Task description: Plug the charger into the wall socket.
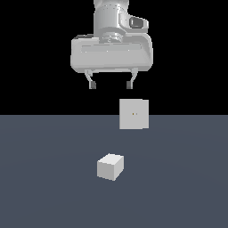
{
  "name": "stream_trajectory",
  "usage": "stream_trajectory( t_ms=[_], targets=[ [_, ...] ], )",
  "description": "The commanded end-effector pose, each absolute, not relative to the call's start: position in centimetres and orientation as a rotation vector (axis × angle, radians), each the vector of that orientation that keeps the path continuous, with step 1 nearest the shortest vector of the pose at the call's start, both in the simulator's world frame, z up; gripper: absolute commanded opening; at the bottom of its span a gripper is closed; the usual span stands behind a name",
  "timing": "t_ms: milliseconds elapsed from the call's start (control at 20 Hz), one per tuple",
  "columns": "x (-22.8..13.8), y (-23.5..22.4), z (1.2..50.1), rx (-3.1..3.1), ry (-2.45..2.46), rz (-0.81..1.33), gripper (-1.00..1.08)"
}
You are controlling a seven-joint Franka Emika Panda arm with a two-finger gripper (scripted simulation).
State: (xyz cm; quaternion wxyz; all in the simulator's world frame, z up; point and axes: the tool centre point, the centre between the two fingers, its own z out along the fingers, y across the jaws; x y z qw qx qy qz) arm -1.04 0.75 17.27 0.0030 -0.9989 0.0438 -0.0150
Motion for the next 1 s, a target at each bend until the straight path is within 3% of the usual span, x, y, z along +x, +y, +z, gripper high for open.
stream_trajectory(
  t_ms=[0,950],
  targets=[
    [-1.8,0.6,16.5,-3.132,0.175,-0.053,1.00],
    [-9.5,0.3,7.7,-3.094,0.614,-0.129,1.00]
  ],
)
